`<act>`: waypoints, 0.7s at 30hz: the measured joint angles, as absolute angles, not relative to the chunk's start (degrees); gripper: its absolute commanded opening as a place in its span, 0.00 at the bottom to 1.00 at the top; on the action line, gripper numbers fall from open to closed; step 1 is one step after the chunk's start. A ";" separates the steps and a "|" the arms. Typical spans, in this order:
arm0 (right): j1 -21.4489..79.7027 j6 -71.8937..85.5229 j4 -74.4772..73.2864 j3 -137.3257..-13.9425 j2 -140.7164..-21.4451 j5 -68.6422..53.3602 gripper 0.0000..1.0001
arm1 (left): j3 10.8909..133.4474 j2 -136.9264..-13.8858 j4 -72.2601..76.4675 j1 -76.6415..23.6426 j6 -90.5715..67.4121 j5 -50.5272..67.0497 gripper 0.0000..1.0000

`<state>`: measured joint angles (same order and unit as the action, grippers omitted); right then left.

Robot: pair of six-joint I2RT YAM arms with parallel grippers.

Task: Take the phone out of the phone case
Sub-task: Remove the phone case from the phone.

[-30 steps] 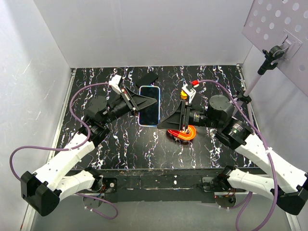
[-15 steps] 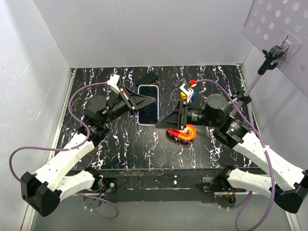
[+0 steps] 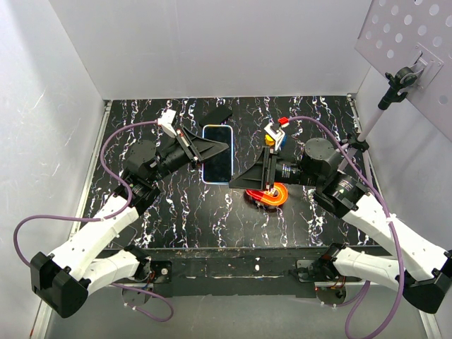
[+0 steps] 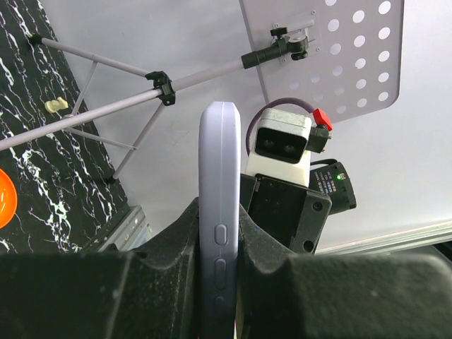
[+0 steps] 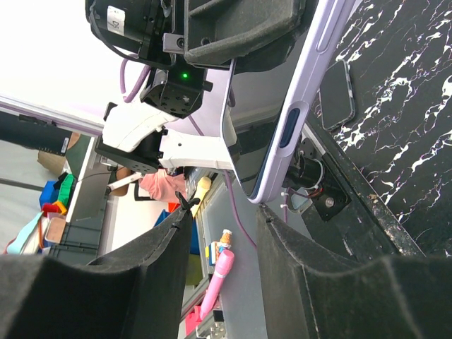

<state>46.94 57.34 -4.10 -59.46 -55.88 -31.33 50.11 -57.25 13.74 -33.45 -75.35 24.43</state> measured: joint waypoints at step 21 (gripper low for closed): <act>46.94 57.49 -3.53 -59.46 -55.22 -31.31 0.48 | 48.73 -57.28 13.65 -33.10 -75.48 24.43 0.00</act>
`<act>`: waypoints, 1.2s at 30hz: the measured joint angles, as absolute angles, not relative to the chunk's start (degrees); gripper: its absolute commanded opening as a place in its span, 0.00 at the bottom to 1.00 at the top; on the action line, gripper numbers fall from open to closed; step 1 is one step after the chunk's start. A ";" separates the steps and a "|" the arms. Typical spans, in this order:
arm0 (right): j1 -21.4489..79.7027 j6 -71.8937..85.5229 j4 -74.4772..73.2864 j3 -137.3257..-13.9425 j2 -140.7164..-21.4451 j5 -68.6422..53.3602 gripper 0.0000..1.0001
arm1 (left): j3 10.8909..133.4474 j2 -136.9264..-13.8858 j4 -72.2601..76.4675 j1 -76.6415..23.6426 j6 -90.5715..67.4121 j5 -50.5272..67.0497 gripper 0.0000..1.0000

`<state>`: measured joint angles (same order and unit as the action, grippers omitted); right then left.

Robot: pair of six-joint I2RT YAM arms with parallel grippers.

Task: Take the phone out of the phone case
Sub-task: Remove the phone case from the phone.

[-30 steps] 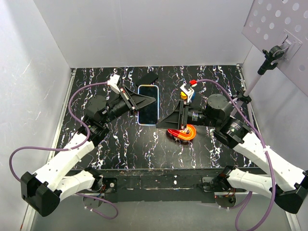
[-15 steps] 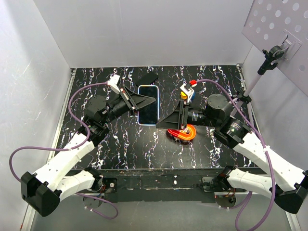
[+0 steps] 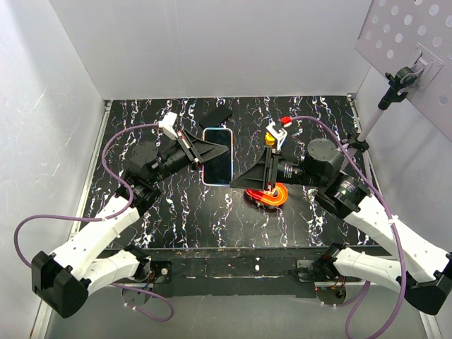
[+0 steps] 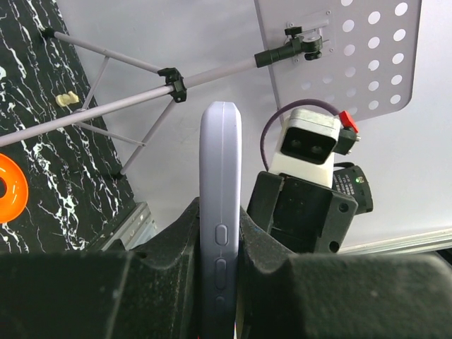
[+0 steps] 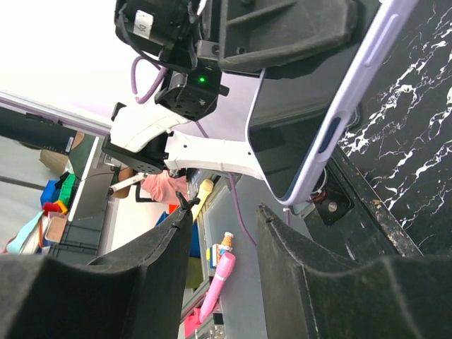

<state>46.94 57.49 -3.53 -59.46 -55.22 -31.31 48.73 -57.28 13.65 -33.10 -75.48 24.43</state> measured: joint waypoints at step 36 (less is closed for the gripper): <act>46.87 56.82 -2.48 -59.42 -57.10 -30.85 0.48 | 47.51 -57.19 15.92 -32.34 -78.22 24.71 0.00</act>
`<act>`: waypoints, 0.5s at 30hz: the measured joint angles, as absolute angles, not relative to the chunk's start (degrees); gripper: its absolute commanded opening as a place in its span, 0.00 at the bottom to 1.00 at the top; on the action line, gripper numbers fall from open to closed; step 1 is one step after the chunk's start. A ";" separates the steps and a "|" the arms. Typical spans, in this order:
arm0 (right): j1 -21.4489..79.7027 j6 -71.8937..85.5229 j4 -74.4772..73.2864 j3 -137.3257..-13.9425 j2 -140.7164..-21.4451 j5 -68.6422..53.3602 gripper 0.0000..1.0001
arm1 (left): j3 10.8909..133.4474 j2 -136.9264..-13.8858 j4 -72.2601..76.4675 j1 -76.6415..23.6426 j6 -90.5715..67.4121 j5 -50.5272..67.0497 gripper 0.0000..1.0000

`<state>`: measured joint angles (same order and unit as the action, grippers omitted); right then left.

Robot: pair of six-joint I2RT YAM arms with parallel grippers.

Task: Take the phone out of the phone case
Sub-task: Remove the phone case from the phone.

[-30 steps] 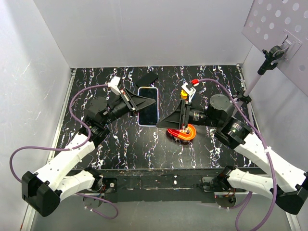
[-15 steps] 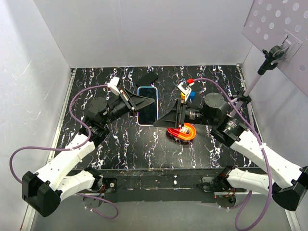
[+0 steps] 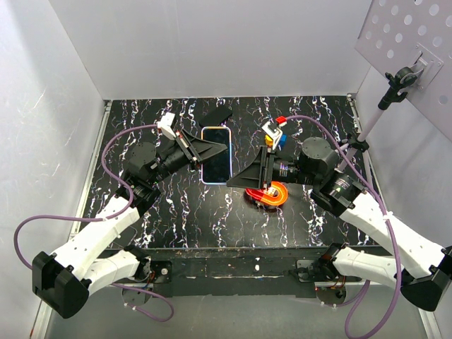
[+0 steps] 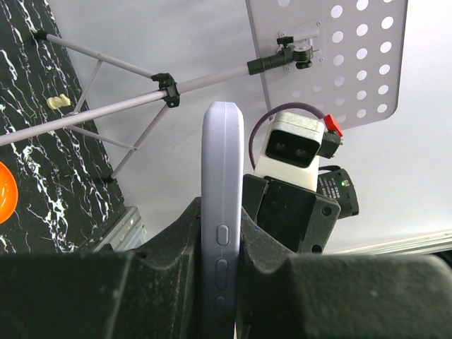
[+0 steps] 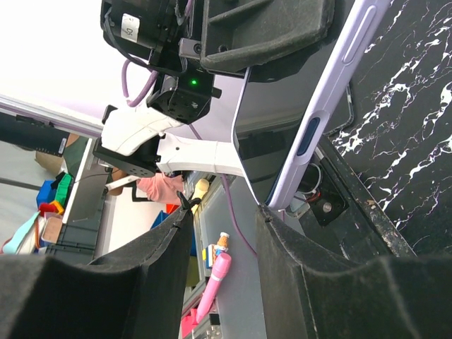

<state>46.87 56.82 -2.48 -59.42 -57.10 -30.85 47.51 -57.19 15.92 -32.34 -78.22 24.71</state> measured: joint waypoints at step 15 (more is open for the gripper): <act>46.19 56.84 -2.35 -59.13 -57.80 -31.59 0.48 | 47.51 -57.14 16.82 -31.92 -78.46 24.84 0.00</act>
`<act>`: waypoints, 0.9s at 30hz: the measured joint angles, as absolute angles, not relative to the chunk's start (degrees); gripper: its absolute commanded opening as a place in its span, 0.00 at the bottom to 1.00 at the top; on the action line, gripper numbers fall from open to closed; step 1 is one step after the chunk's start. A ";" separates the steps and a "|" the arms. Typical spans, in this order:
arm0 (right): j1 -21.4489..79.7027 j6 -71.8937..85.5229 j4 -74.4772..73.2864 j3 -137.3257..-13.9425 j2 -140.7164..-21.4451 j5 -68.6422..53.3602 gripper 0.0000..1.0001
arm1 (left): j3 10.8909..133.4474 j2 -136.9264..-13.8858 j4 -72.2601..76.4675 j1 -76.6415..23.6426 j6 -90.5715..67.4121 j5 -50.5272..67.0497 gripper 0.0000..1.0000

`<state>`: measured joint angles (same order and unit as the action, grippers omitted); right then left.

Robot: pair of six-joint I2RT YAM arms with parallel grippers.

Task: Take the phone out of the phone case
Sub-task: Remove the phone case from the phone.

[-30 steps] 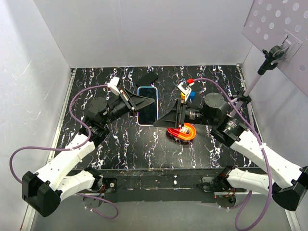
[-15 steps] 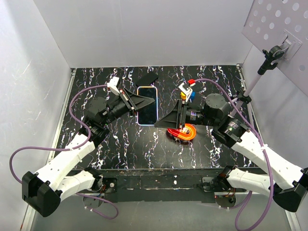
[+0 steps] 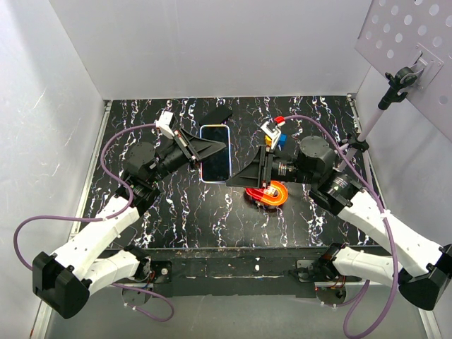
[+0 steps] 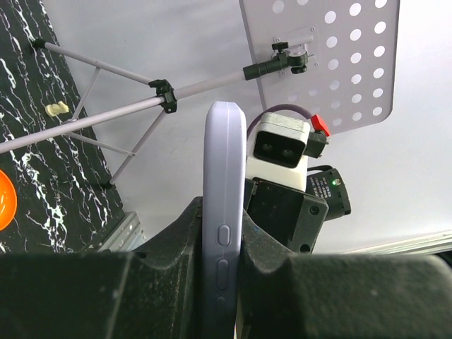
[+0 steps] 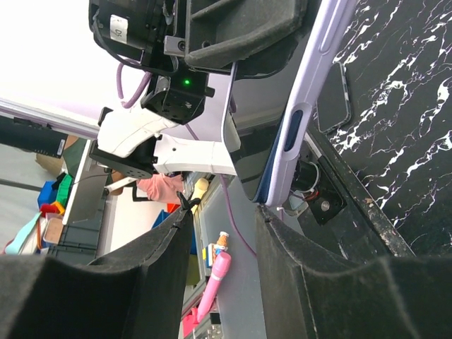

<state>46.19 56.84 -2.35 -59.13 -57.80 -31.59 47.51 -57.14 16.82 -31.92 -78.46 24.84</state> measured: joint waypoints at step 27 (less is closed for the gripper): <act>43.40 62.98 5.65 -65.54 -71.64 -37.12 0.33 | 43.57 -57.39 26.94 -28.88 -85.62 21.45 0.00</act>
<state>43.40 62.98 5.65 -65.54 -71.64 -37.12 43.57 -57.39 26.94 -28.88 -85.62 21.45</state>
